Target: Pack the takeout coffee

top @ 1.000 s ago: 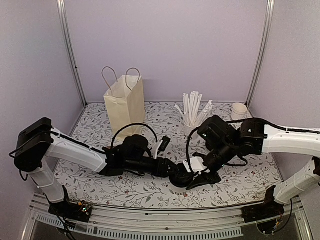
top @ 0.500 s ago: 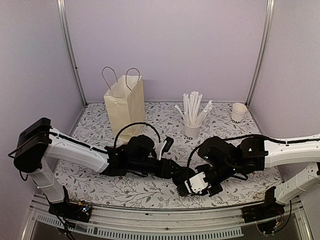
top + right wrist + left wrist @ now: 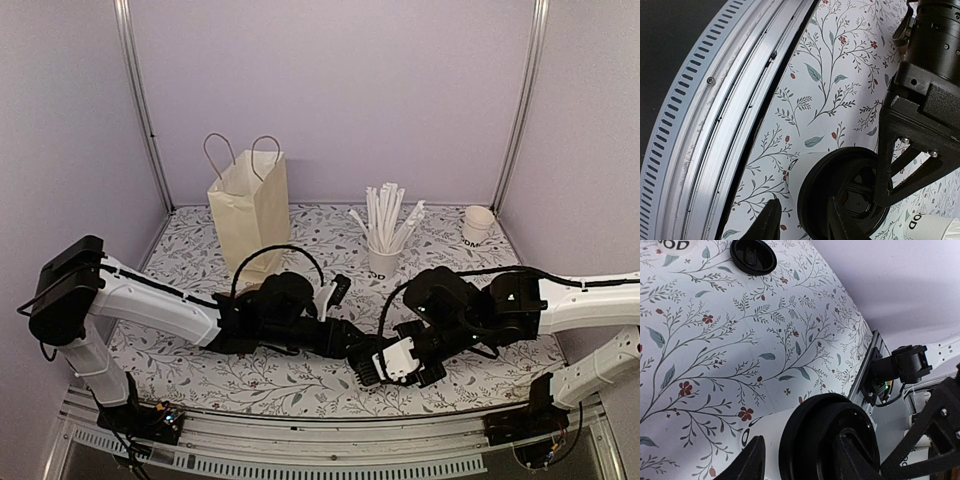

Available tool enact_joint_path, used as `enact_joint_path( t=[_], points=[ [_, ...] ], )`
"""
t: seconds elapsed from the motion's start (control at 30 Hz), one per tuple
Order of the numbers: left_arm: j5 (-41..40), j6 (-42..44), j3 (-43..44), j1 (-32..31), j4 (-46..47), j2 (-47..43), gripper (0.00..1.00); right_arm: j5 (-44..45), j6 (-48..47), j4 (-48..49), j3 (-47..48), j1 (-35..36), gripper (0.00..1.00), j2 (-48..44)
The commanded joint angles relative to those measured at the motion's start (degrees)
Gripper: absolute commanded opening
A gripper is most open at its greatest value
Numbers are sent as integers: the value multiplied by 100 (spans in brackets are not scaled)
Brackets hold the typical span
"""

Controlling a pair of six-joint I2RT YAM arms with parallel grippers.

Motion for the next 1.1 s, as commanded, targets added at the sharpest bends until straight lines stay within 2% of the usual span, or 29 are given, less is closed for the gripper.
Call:
enact_joint_path(
  t=[0.0, 0.37, 0.8, 1.07],
  points=[
    [-113, 116, -223, -186, -1317, 430, 48, 48, -37, -15, -122, 32, 34, -22],
    [-86, 133, -209, -188, -1317, 506, 48, 23, -80, 65, -281, 65, 32, 49],
    [-34, 153, -234, -188, -1291, 589, 48, 462, 45, 789, -1492, 166, 29, 339],
    [-31, 133, -270, -196, -1277, 625, 47, 878, 37, 1204, -2082, 171, 26, 1016]
  ],
)
